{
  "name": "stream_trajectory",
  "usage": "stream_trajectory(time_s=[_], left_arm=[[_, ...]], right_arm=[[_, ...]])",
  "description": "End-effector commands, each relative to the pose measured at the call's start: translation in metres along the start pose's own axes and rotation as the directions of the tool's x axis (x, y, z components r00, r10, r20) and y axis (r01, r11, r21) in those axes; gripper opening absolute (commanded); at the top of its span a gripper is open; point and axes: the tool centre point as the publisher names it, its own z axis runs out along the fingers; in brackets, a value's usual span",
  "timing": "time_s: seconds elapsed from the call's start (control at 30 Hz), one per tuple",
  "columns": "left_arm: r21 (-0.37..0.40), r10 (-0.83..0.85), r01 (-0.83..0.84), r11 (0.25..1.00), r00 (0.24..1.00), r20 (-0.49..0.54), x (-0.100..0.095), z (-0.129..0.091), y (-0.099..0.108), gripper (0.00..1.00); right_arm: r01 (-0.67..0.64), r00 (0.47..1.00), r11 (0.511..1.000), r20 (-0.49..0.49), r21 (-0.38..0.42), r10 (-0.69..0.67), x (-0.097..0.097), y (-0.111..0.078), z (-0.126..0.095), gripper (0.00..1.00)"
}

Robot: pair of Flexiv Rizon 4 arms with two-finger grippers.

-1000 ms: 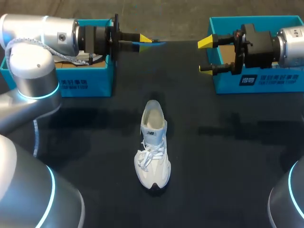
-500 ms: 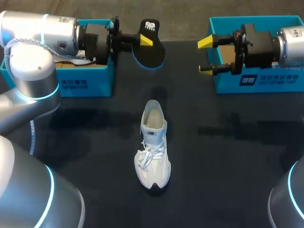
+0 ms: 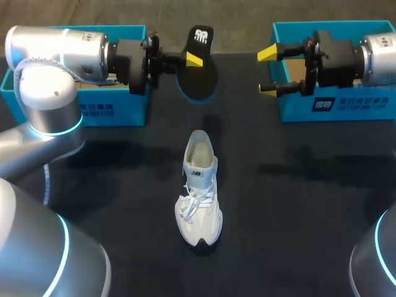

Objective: Take the shoe out of the shoebox, open the shoe tongue, remove and reinsert the insole, then place the shoe into the shoebox

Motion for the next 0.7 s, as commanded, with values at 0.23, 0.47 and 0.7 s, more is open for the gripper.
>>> stream_trajectory(time_s=[0.23, 0.47, 0.7], left_arm=[[0.011, 0.038, -0.038, 0.999, 0.998, 0.052, -0.002, 0.025, 0.008, 0.00], [0.027, 0.054, -0.056, 0.998, 0.996, 0.066, -0.004, 0.041, 0.008, 0.00], [0.023, 0.072, -0.074, 0.997, 0.993, 0.089, -0.009, 0.050, 0.008, 0.00]], right_arm=[[-0.010, 1.000, 0.999, 0.025, 0.053, 0.009, 0.000, 0.007, 0.027, 1.00], [-0.008, 1.000, 0.997, 0.021, 0.073, 0.006, -0.001, 0.009, 0.040, 0.82], [-0.006, 1.000, 0.996, 0.020, 0.083, 0.005, -0.001, 0.010, 0.048, 0.62]])
